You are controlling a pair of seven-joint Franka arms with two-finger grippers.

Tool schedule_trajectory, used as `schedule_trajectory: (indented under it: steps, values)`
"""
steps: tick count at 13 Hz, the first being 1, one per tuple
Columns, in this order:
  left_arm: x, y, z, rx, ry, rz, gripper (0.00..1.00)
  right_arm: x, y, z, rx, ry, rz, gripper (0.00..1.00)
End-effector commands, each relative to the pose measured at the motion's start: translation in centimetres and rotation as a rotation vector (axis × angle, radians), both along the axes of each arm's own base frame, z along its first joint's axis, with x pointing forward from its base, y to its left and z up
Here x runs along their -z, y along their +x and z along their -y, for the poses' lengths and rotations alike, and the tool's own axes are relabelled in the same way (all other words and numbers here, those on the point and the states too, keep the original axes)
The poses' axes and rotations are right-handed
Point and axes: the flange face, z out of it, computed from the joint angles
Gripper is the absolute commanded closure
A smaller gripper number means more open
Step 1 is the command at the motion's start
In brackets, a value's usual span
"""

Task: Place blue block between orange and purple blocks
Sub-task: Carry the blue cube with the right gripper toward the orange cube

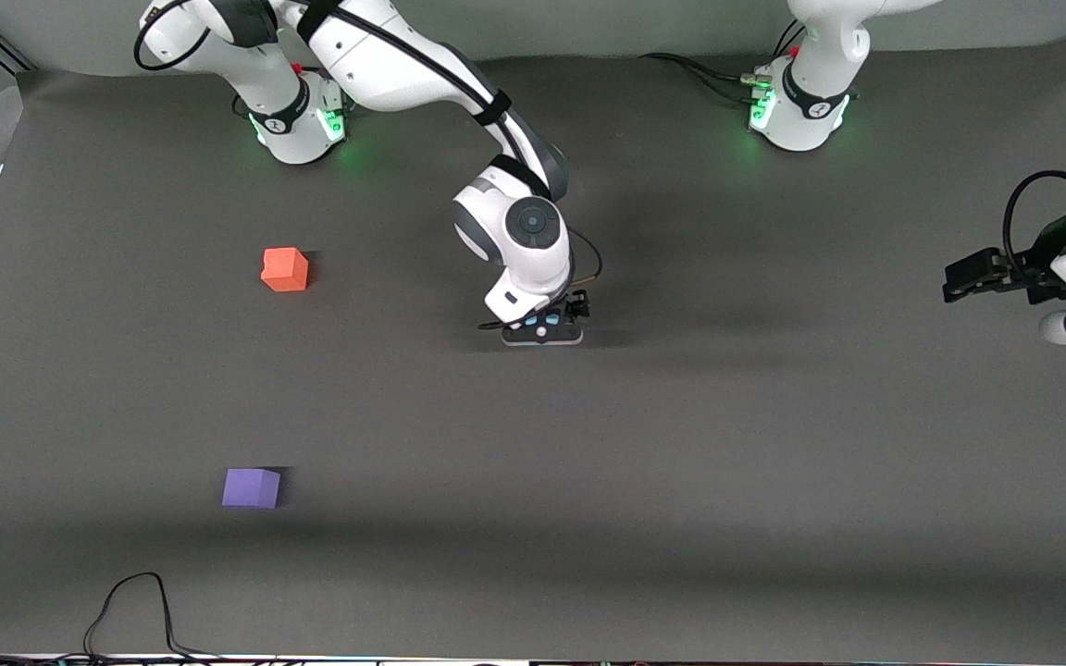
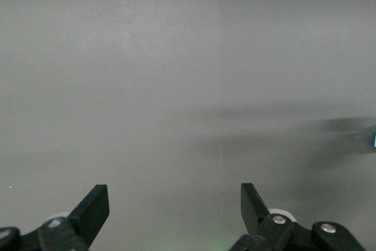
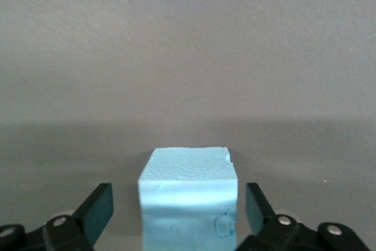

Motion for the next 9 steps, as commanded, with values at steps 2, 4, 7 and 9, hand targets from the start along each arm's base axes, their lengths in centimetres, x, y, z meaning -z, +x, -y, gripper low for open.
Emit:
schedule_trajectory:
  steps: [2,4,7,9]
  values:
    - [-0.7,-4.1,-0.3,0.012,0.022,0.020,0.00,0.5,-0.8,0.5,0.002,-0.021,0.014,0.12]
    - [-1.1,-4.2,0.0,0.017,0.021,0.023,0.00,0.3,-0.9,0.5,-0.001,-0.020,0.015,0.50]
    - [-1.7,-4.1,-0.1,0.013,0.019,0.017,0.00,-0.6,-0.7,0.5,0.004,-0.012,0.020,0.66]
    - [-2.1,-4.1,-0.4,0.006,0.015,0.014,0.00,-2.4,0.3,1.3,0.018,-0.008,0.028,0.66]
